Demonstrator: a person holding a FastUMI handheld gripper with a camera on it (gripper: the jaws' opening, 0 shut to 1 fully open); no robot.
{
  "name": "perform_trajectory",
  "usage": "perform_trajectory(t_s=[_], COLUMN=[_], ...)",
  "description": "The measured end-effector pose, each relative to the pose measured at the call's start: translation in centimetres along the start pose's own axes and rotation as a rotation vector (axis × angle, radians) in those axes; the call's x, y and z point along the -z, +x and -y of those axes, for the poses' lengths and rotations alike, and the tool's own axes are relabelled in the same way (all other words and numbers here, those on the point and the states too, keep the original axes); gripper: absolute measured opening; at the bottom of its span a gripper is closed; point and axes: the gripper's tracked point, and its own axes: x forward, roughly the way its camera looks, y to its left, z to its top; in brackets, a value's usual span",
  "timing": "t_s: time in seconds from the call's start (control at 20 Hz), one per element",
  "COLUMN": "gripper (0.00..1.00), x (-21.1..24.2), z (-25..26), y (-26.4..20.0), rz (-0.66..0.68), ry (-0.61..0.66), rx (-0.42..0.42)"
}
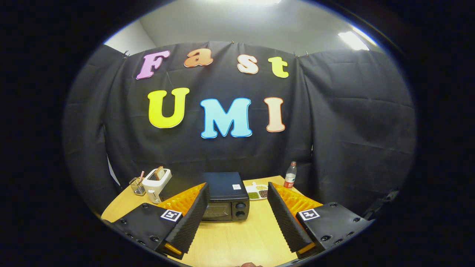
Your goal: Open the toaster oven, put the food inside, and close the toaster oven door.
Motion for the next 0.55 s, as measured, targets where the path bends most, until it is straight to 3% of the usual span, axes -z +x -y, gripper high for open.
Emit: perform_trajectory(t_s=[0.25, 0.55], gripper=[0.98, 0.98], x=[0.3, 1.1], z=[2.0, 4.9], y=[-1.3, 2.1], rz=[0.006, -0.007], ry=[0.013, 0.001], rx=[-0.046, -0.123])
